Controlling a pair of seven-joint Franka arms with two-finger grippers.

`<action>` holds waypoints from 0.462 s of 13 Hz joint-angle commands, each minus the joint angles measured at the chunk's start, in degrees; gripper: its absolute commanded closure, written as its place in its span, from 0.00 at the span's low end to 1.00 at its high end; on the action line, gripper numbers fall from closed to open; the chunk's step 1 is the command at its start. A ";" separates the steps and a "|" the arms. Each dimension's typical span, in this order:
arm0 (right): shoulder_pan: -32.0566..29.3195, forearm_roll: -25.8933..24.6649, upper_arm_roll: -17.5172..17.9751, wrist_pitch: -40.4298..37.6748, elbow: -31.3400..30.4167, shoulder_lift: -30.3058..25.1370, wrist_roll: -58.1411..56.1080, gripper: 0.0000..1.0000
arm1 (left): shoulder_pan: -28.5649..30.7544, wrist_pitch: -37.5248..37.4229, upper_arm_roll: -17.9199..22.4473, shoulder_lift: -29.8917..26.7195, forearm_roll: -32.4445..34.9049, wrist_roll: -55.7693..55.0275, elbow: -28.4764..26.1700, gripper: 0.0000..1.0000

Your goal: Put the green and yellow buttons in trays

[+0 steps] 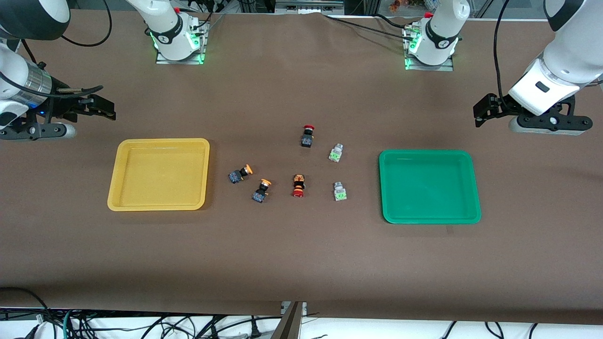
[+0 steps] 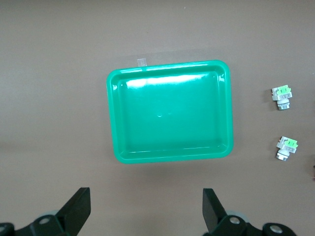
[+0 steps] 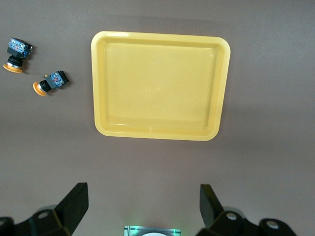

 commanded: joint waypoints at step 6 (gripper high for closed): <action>0.12 2.26 0.16 -0.13 0.50 -0.13 4.02 0.00 | -0.45 -0.14 -0.20 1.94 -1.49 0.78 1.35 0.00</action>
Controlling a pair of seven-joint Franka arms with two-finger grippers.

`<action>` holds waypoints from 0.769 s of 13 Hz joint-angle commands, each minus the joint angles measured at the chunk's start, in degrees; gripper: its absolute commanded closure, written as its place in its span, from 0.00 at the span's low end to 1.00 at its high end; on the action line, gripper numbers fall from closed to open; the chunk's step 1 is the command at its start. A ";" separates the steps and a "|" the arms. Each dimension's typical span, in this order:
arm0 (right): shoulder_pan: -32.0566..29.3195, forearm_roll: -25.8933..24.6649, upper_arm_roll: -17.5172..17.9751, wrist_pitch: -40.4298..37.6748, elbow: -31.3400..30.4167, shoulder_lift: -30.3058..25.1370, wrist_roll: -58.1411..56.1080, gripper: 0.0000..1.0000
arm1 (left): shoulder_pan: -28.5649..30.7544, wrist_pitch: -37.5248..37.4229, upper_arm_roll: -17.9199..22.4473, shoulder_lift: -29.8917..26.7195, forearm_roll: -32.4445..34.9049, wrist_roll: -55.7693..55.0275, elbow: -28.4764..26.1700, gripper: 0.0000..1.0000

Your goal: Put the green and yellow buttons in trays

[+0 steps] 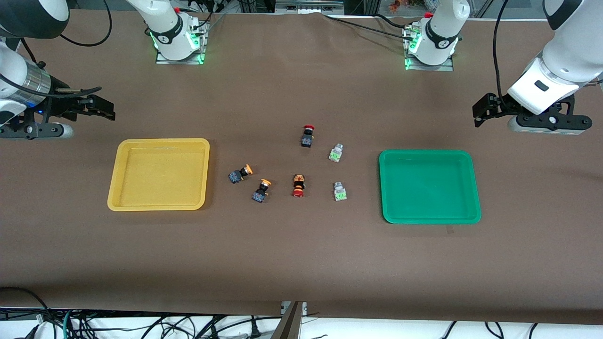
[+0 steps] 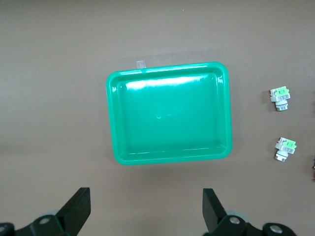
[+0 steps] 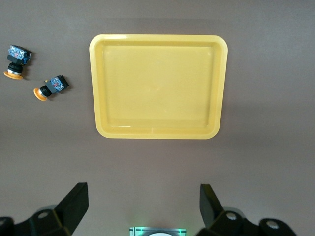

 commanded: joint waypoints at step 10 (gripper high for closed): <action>14.85 6.90 0.24 16.26 4.94 20.94 34.29 0.00 | -18.98 12.18 0.08 40.95 -1.14 -24.77 27.98 0.00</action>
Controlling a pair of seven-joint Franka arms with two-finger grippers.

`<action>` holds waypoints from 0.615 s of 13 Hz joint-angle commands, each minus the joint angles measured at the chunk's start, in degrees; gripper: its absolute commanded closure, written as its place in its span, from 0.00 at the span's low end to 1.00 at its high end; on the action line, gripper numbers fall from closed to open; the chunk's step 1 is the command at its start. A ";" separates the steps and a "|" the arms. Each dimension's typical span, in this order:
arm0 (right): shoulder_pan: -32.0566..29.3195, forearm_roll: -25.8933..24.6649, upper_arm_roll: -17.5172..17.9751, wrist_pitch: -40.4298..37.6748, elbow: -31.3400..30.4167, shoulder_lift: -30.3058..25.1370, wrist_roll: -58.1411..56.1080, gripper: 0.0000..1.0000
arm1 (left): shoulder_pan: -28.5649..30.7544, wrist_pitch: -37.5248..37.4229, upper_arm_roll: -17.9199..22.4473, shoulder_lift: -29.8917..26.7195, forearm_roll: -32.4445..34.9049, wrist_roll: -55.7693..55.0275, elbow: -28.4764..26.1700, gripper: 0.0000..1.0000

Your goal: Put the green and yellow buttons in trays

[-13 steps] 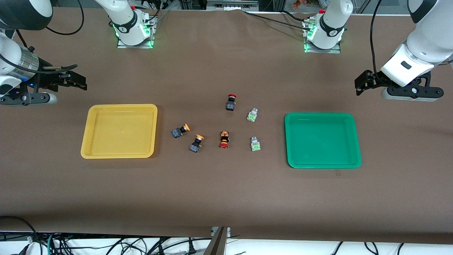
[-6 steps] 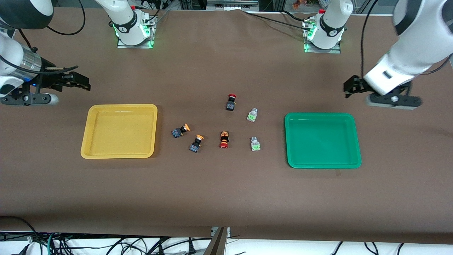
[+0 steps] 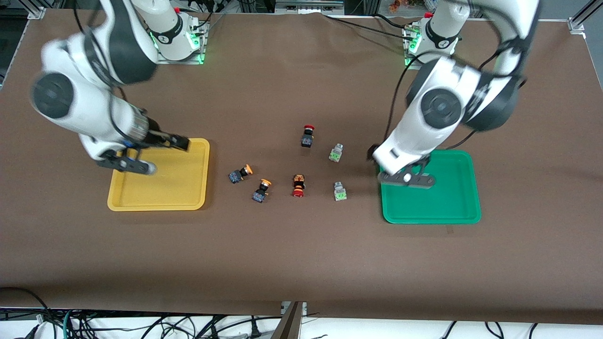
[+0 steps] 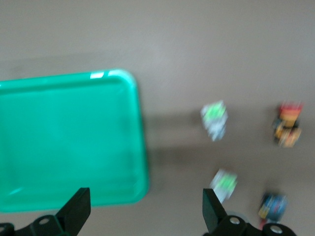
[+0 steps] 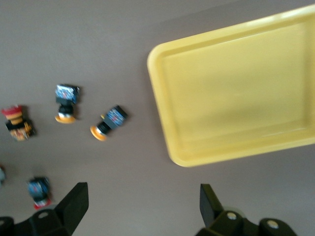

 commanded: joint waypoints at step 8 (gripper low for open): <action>7.93 3.46 -0.63 23.27 -11.09 10.97 34.88 0.01 | -5.99 23.98 0.92 19.92 -0.59 -15.35 3.71 0.00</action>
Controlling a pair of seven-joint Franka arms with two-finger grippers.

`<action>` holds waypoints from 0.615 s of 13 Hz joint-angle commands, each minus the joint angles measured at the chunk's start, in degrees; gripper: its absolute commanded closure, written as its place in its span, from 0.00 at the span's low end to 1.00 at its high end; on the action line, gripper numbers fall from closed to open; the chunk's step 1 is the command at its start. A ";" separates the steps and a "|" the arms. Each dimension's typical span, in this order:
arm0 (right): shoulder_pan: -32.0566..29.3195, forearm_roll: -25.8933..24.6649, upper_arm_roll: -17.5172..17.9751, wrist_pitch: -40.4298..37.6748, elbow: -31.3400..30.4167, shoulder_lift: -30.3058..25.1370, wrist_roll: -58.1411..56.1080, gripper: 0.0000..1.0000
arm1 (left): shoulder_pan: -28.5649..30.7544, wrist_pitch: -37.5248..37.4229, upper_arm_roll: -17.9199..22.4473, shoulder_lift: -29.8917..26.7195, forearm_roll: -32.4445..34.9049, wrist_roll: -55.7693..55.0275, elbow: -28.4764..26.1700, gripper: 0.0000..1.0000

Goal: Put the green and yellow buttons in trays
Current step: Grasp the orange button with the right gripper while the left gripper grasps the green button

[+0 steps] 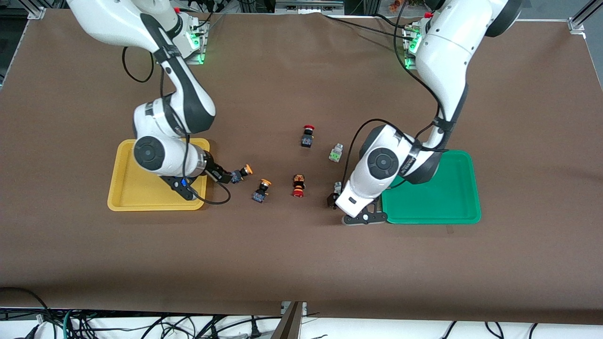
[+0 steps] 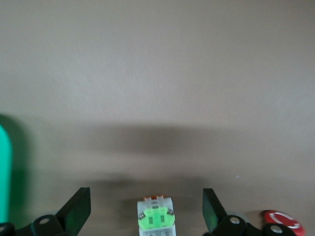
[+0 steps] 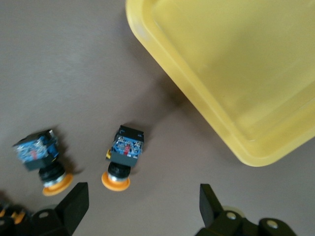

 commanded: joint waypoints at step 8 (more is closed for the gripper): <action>6.24 -3.73 -1.80 16.01 -6.17 5.23 12.15 0.01 | -3.74 4.46 1.46 -0.98 2.13 -5.40 -6.86 0.82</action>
